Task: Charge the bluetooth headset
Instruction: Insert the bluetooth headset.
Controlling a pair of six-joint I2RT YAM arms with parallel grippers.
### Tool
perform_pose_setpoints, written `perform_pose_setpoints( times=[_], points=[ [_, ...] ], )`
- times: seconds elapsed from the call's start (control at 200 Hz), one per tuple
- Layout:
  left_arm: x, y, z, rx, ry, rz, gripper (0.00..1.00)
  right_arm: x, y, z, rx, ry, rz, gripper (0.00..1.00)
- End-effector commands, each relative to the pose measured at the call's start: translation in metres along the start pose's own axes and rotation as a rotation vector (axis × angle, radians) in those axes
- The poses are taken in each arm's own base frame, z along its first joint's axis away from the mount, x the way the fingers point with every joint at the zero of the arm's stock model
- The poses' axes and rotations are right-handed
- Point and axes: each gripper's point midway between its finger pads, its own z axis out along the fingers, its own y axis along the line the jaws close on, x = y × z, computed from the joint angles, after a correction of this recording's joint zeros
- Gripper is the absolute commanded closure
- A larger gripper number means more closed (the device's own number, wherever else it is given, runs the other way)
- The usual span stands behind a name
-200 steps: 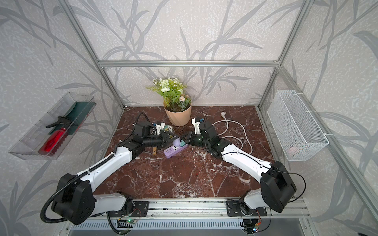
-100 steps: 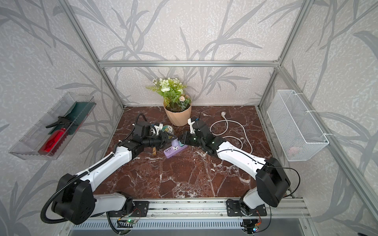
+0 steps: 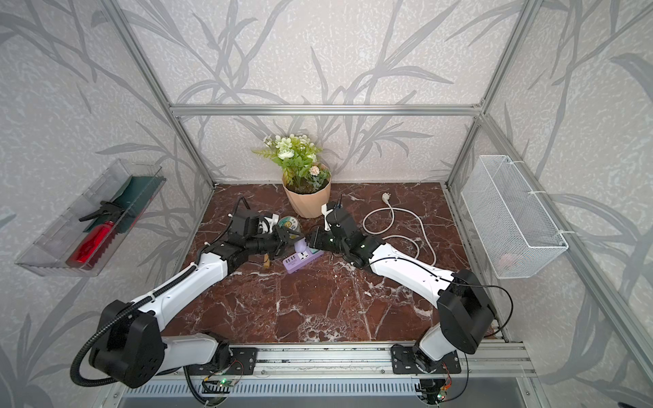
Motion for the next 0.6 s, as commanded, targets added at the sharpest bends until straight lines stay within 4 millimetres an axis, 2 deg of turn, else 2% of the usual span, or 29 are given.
perform_pose_setpoints(
  times=[0.0,0.385,0.595],
  points=[
    [-0.005,-0.048,-0.007,0.160,-0.021,0.063,0.99,0.045,0.013,0.014,-0.061,0.128,-0.006,1.00],
    [-0.006,-0.051,-0.015,0.155,-0.038,0.088,1.00,0.071,0.012,0.035,-0.066,0.203,0.000,1.00],
    [-0.006,-0.055,-0.020,0.154,-0.045,0.109,1.00,0.095,0.018,0.046,-0.070,0.283,-0.025,1.00]
  ],
)
